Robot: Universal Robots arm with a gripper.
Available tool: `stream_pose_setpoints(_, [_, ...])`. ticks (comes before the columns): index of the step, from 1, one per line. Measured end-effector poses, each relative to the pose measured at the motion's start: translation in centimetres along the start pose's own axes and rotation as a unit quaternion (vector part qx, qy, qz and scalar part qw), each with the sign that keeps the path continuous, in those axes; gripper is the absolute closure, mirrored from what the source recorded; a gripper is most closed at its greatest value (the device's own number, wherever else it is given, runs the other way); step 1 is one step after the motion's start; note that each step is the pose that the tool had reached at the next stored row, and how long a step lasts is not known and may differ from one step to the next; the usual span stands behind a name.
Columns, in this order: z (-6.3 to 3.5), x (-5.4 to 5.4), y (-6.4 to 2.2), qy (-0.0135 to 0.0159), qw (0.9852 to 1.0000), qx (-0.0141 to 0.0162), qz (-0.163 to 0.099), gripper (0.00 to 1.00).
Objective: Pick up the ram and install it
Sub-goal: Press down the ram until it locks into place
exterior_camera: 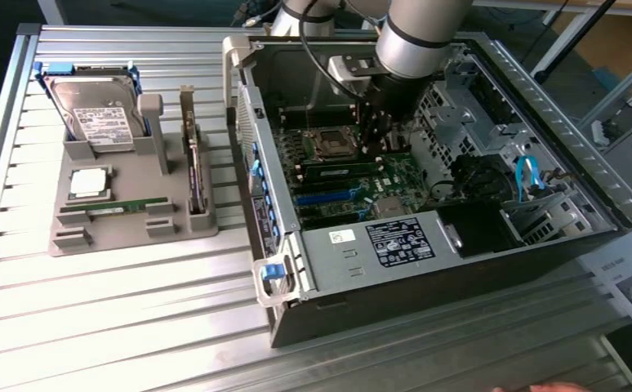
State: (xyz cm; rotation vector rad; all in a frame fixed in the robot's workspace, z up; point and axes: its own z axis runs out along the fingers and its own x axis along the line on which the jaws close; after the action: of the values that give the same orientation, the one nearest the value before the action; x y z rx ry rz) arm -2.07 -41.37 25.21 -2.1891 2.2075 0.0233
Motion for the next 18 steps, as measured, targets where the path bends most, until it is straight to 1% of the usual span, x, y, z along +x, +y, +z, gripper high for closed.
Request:
stream_pose_setpoints(11, [-0.03,0.0,2.53,0.0000,1.0000,0.0000,0.000,0.90])
stream_pose_setpoints(18, [-0.04,0.0,3.53,0.0000,1.0000,0.0000,0.000,0.90])
